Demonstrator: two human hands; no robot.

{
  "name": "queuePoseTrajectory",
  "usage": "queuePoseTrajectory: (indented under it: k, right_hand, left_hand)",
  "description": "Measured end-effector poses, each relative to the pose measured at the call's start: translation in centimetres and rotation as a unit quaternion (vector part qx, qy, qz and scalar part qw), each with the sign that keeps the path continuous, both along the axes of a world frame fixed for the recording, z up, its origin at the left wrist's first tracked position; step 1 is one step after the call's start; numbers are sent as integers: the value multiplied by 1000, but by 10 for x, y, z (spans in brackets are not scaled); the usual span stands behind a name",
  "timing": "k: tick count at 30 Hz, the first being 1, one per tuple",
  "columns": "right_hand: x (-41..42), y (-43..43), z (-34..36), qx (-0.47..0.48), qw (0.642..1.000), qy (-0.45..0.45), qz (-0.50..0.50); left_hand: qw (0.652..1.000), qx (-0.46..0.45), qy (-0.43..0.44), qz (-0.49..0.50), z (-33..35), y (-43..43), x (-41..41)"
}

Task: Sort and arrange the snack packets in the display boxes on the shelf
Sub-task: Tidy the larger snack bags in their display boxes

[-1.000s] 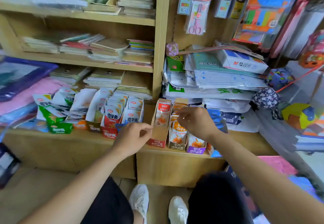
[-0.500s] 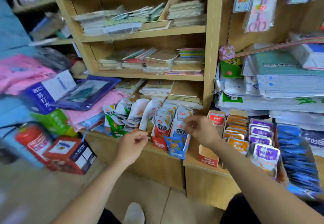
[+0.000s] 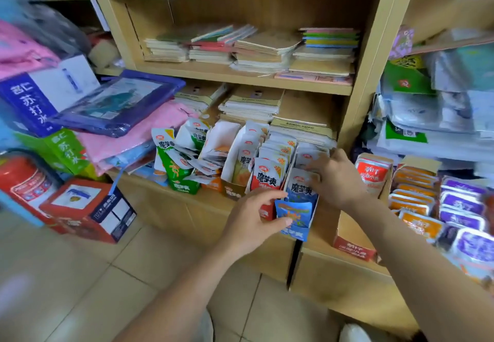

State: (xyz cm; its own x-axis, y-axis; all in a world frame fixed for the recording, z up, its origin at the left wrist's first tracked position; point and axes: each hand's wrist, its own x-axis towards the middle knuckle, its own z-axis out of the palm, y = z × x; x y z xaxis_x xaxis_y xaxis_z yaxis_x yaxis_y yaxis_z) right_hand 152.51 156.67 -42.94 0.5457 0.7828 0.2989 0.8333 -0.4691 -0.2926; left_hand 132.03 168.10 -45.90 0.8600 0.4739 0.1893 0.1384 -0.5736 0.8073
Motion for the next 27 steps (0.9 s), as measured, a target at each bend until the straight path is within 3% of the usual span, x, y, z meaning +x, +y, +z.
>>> queuePoseTrajectory:
  k: [6, 12, 15, 17, 20, 23, 25, 27]
  right_hand:
    - [-1, 2, -11, -54, 998, -15, -9]
    - [-1, 10, -12, -111, 992, -50, -42]
    - [8, 11, -12, -45, 997, 38, -41]
    - [15, 6, -6, 25, 994, 108, 14]
    - [8, -11, 16, 88, 955, 266, 96]
    - [-9, -34, 29, 40, 909, 383, 157]
    - [-19, -45, 26, -23, 886, 425, 184]
    - [-19, -50, 20, -15, 878, 442, 182]
  left_hand:
    - [1000, 11, -13, 24, -3, 5, 15]
    - [999, 1, 24, -30, 4, 13, 10]
    - [999, -5, 18, -37, 7, 12, 8]
    - [999, 8, -2, -37, 7, 10, 10]
    - [996, 75, -49, -31, 8, 8, 13]
    - [987, 141, -77, -11, 12, 3, 14]
    - [985, 157, -70, -28, 13, 2, 16]
    - [978, 188, -70, -62, 10, 3, 20]
